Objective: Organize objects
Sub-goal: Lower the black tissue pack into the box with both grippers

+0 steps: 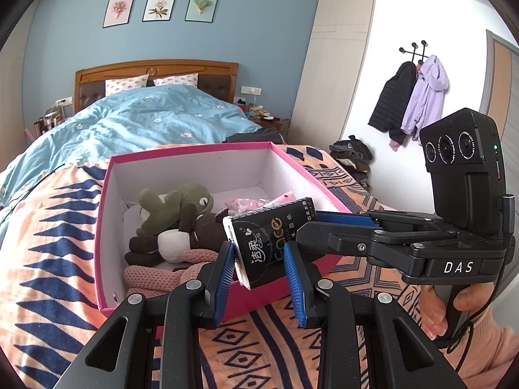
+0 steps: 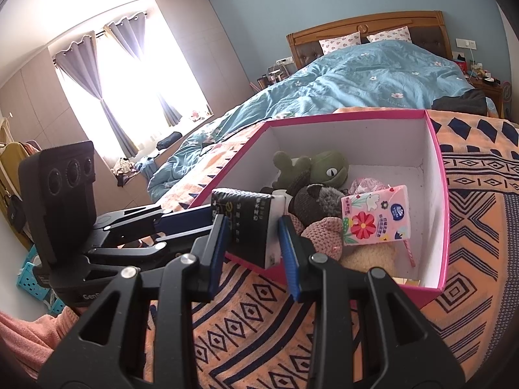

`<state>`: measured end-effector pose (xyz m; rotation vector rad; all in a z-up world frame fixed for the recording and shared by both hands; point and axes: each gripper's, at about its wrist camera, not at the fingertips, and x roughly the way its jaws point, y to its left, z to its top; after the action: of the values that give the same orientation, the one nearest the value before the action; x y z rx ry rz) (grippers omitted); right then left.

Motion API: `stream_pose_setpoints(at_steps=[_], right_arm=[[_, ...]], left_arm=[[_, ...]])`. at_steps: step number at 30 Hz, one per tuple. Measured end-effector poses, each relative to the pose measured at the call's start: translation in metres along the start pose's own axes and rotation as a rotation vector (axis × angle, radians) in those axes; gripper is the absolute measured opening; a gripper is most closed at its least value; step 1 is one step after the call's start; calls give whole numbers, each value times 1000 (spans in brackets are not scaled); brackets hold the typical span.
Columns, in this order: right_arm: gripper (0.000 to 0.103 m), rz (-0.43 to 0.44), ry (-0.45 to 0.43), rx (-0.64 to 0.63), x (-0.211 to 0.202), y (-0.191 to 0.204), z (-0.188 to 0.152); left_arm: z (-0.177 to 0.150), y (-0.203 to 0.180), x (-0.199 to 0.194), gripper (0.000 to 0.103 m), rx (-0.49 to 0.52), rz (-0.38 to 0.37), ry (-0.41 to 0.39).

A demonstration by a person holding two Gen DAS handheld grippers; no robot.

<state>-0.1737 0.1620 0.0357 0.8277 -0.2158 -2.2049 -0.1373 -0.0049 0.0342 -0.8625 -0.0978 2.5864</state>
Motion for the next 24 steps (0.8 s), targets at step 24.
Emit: stream_pose_setpoints(at_steps=[24], right_arm=[[35,-5,25,10,18,-7,4]], left_arm=[[1,11,13,30,-15,20,25]])
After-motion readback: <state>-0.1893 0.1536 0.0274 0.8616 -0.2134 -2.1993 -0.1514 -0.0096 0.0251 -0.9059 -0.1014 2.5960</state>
